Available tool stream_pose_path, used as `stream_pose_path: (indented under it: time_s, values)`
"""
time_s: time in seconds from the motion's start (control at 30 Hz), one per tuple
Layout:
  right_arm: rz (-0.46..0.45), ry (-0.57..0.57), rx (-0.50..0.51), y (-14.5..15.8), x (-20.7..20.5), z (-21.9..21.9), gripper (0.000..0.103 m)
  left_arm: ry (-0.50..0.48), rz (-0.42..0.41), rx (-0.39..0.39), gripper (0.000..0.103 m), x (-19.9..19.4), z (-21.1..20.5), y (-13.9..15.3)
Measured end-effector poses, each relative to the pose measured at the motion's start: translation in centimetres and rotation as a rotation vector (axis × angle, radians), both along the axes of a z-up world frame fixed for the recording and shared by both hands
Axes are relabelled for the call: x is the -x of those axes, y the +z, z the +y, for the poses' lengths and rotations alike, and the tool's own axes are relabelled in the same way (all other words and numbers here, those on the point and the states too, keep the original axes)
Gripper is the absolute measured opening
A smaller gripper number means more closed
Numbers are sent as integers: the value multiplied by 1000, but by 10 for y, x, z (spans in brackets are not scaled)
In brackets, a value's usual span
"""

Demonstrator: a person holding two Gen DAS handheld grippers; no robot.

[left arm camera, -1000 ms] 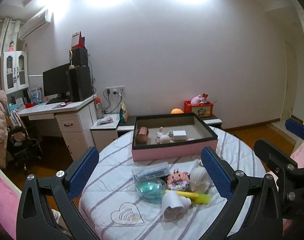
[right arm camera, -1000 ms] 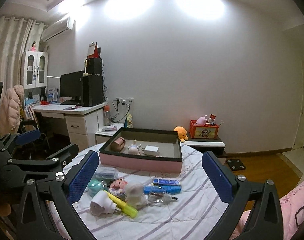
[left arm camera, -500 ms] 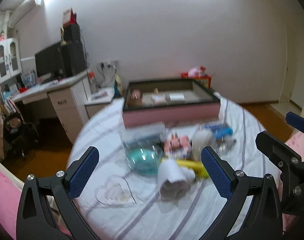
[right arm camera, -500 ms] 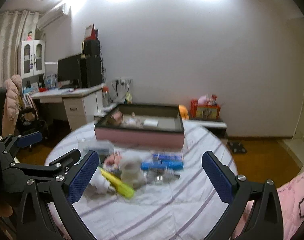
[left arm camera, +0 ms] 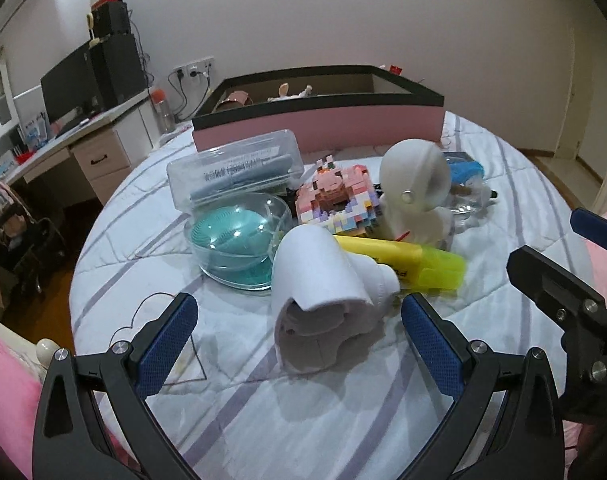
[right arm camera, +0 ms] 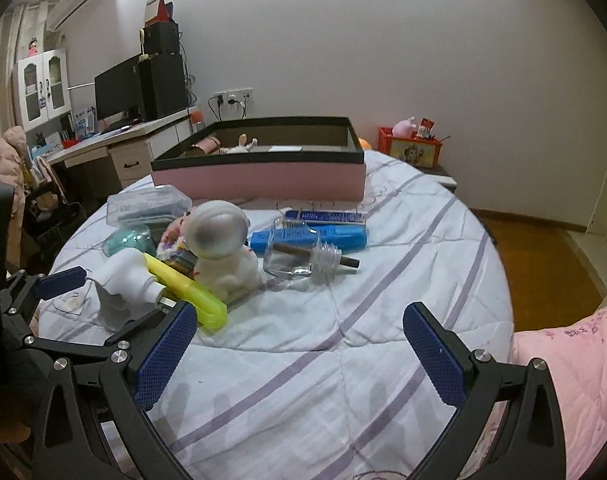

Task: Organize rigid objects
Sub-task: 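Grasp the white plug adapter with the left tool while the right tool grasps the astronaut figure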

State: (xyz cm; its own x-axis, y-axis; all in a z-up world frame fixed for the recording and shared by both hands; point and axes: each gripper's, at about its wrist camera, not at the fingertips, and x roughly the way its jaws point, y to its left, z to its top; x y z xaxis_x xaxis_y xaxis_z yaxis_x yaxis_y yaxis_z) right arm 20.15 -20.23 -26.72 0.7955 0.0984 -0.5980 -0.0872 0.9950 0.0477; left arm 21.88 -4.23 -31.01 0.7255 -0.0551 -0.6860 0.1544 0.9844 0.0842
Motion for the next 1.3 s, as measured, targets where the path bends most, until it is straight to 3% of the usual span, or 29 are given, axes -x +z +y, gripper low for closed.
stream_pose_path:
  time_s: [0.13, 0.27, 0.3, 0.5, 0.9, 1.17, 1.23, 1.3]
  values:
    - [17, -4, 3, -4, -7, -2, 103, -4, 16, 26, 99, -7, 5, -2]
    - [30, -6, 4, -7, -13, -3, 103, -51, 33, 51, 67, -9, 3, -1]
    - [33, -6, 4, -7, -14, -2, 103, -69, 41, 40, 66, -9, -1, -2]
    - [43, -5, 9, -7, -21, 0, 103, -83, 39, 42, 65, -7, 5, 5]
    - [19, 14, -10, 10, -44, 13, 103, -44, -60, 62, 62, 2, 33, 44]
    - [42, 79, -42, 10, -74, 41, 103, -21, -12, 119, 61, -10, 57, 30]
    - [56, 92, -39, 7, -81, 48, 93, -16, -6, 127, 62, -12, 60, 26]
    - [62, 94, -24, 4, -84, 52, 91, -16, -2, 135, 62, -14, 62, 24]
